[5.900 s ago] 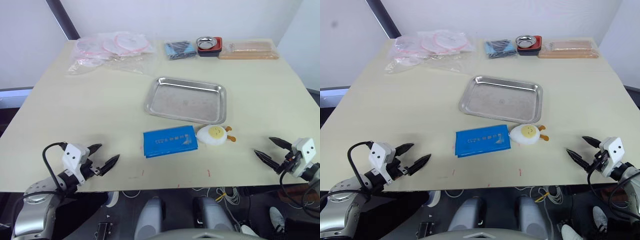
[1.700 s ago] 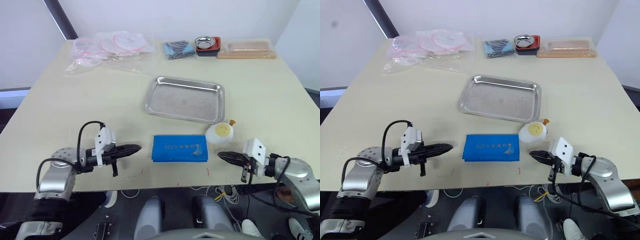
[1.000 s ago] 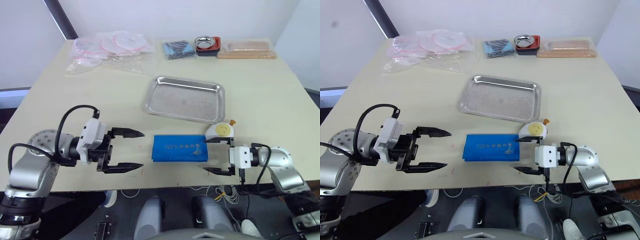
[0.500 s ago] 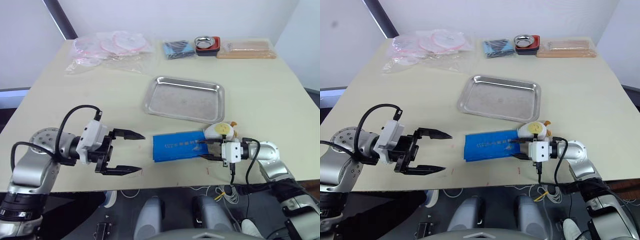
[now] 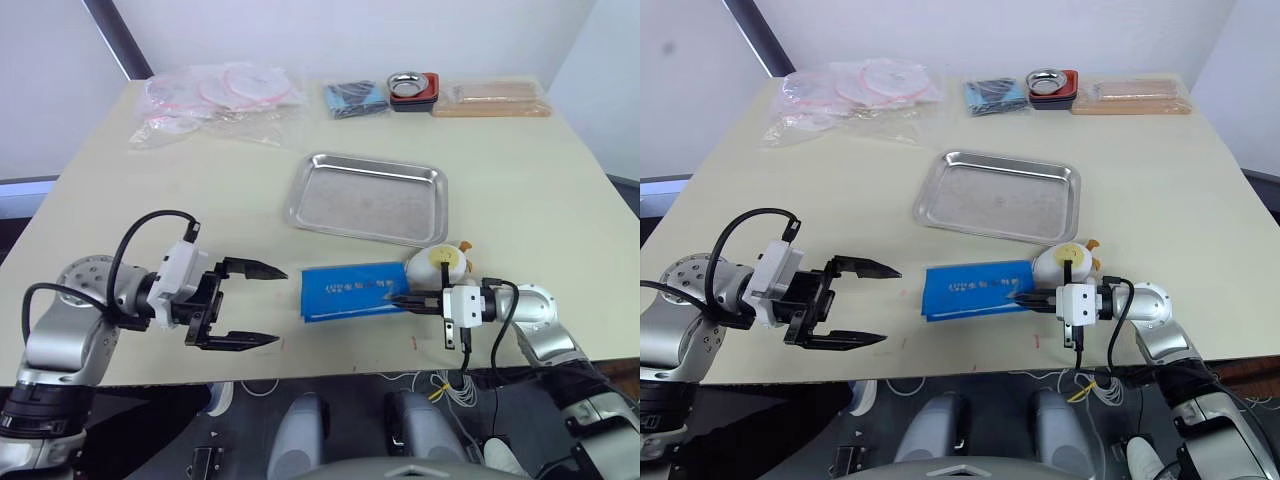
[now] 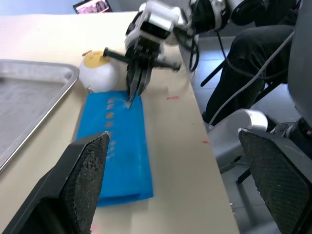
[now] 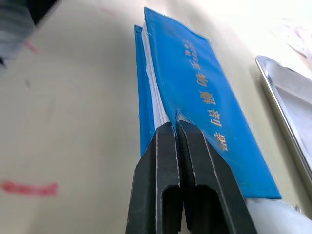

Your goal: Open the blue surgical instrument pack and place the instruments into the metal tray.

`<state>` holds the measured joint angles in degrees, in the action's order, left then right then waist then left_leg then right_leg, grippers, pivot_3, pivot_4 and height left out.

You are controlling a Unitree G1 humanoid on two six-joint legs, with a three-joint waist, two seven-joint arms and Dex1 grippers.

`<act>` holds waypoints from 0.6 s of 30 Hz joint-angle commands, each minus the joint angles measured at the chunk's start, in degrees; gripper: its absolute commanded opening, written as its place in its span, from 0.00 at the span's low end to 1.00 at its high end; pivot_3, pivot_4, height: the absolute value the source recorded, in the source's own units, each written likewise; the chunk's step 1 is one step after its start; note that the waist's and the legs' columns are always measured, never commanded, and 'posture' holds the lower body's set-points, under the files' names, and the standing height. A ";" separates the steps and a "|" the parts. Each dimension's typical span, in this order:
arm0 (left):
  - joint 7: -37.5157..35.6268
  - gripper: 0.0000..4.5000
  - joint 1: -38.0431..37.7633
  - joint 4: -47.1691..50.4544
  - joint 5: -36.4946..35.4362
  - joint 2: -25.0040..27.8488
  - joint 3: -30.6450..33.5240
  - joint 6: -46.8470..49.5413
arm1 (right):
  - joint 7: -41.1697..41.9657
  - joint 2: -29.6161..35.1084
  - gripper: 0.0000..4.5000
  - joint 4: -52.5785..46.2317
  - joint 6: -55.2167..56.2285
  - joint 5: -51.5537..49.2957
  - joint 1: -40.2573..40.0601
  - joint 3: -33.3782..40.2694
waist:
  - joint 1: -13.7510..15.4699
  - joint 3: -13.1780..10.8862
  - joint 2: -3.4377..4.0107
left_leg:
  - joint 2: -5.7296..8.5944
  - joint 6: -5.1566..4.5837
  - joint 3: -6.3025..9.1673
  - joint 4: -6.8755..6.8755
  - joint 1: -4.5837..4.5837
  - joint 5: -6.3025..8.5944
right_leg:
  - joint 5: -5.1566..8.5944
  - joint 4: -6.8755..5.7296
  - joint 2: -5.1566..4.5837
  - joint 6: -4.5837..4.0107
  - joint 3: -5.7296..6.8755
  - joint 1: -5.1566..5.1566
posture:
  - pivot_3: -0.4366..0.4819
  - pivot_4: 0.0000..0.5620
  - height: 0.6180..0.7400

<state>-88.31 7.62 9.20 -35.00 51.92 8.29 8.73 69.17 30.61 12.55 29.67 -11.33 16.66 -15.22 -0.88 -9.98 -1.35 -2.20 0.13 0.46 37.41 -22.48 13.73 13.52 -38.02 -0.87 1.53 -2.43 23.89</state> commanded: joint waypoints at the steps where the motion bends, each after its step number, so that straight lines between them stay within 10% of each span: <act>1: -2.24 1.00 0.31 0.56 -1.04 0.40 -0.04 -0.17 | 1.77 2.46 0.01 -11.49 -12.68 -7.59 -1.10 0.35 | 0.03 0.00 0.00 | 0.00 0.00 0.00 0.00 -0.01 0.00 | 0.00 0.00 0.00 0.00 0.00 0.00 | 0.48 0.27 1.00; 18: -1.57 1.00 2.89 -1.35 -1.96 -2.19 -2.72 2.03 | -0.85 8.50 0.01 -26.68 -55.90 -20.16 6.23 1.79 | 0.03 0.00 0.00 | 0.00 0.00 0.06 0.02 -0.04 0.00 | 0.11 0.01 0.01 0.20 0.06 0.03 | 0.48 0.27 1.00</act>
<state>-88.87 9.78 7.73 -37.16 50.18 5.99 12.44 68.04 39.14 -13.45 -25.21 -30.27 21.92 -14.57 -0.85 -9.98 -1.35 -2.19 0.13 0.50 37.42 -22.53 13.73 13.63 -38.00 -0.87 1.73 -2.37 23.91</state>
